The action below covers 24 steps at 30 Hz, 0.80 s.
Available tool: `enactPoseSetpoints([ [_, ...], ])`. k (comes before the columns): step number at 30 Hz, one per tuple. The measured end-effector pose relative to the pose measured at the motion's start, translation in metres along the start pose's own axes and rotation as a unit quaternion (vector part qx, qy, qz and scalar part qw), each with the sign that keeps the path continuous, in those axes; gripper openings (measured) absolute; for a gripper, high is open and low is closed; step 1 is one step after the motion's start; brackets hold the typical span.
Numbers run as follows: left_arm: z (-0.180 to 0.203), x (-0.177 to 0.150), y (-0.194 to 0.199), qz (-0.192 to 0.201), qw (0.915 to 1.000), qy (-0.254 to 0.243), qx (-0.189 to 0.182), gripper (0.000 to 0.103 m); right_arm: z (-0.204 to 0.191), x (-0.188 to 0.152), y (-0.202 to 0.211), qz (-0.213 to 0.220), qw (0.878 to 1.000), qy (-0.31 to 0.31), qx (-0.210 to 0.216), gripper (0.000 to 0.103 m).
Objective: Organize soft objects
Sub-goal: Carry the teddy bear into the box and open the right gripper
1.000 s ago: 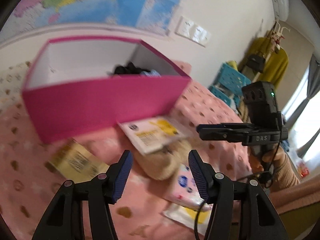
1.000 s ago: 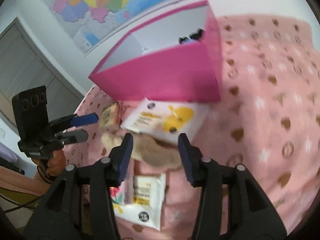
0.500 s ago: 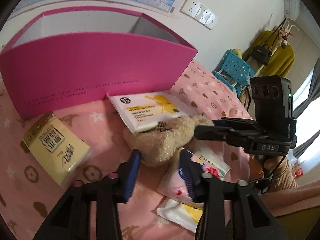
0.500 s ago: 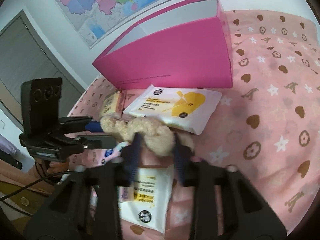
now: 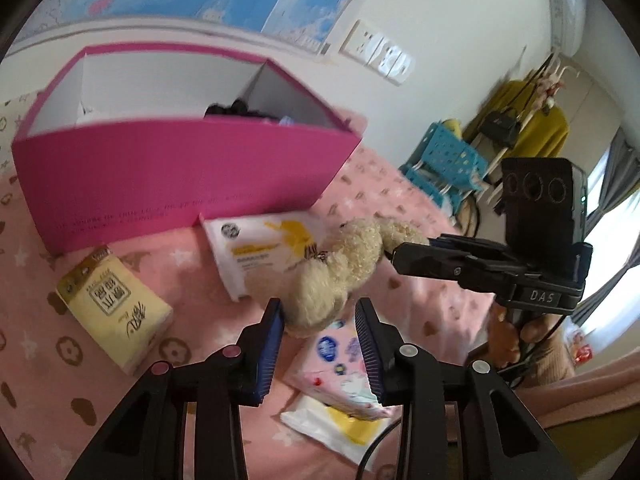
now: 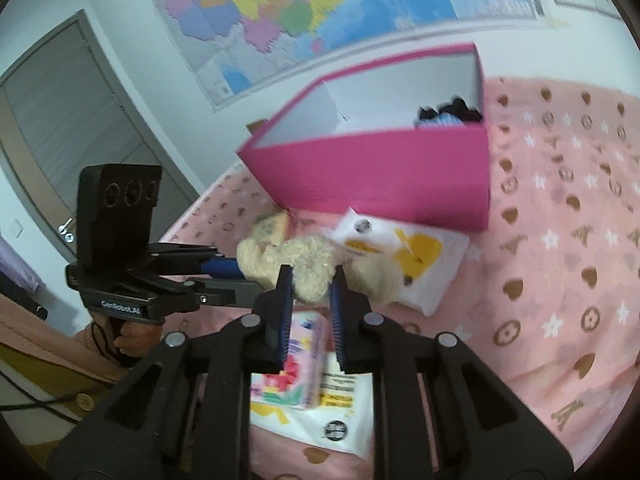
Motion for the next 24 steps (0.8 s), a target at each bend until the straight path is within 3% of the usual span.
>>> enactPoseSetpoints([
  [5,0.007,0.01,0.025,0.034,0.9993,-0.015,0.011,0.036,-0.02,0.022,0.009,0.019,0.999,0.039,0.009,0.018],
  [17,-0.015,0.062,0.08,0.112,0.9863,-0.023,0.119,0.036,-0.039,0.104,-0.003,0.055,0.993,0.103,0.019,0.018],
  [24,-0.049,0.087,0.083,0.117,0.9762,-0.006,0.182,0.036,-0.03,0.143,-0.037,0.035,0.994,0.098,0.032,0.018],
])
Point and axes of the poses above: each gripper's, at about its wrist camera, not at the fingertips, and y roughly against the way its jaws point, z to its right, x to its top, the point moved 3 cm from there along -y, roughly the way its jaws point, and after that the axes turned 13 degrees about -z, right-handed, at the moved point
